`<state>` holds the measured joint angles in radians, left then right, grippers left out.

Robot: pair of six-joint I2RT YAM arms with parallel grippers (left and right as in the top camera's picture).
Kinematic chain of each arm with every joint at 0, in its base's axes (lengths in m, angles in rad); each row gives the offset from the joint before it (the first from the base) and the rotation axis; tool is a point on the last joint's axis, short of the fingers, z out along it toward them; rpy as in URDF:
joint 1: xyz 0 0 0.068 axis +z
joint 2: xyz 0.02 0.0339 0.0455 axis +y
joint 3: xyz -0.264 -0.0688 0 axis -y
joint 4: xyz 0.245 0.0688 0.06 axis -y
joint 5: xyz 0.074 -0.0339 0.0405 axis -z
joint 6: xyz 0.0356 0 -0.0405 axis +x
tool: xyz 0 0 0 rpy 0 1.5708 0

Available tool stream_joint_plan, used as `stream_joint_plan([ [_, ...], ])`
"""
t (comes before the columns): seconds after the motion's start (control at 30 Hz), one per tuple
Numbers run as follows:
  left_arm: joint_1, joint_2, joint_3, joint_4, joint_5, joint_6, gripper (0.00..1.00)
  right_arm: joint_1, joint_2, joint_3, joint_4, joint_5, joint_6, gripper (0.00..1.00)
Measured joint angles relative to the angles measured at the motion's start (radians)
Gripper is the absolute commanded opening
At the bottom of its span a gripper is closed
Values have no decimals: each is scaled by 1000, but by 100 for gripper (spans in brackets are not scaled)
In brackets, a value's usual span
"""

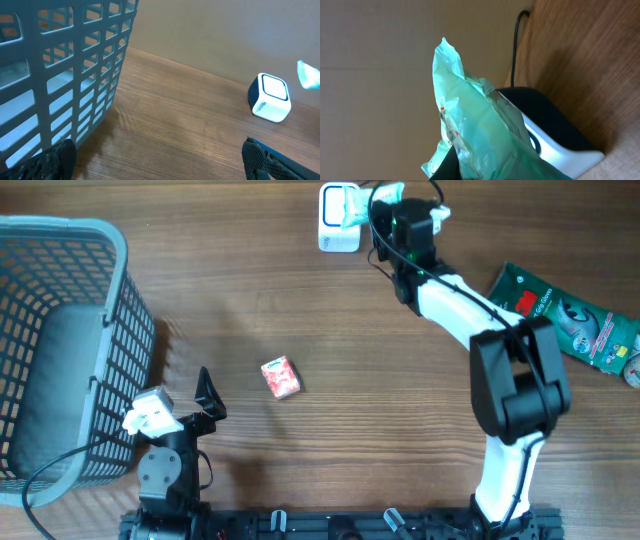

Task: Scan the item barcode
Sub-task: 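Raise the Zappy wipes with the right gripper to the scanner, then swing the wipes right and release them at the table's right edge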

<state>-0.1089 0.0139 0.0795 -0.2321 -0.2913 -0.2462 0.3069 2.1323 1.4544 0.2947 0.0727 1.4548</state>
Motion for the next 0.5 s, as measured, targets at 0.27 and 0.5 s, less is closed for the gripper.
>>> stream_joint_plan([
  [0.27, 0, 0, 0, 0, 0, 0, 100, 23, 264, 309, -71, 23, -2, 5],
  [0.5, 0, 0, 0, 0, 0, 0, 100, 40, 265, 322, -82, 4, -34, 4],
])
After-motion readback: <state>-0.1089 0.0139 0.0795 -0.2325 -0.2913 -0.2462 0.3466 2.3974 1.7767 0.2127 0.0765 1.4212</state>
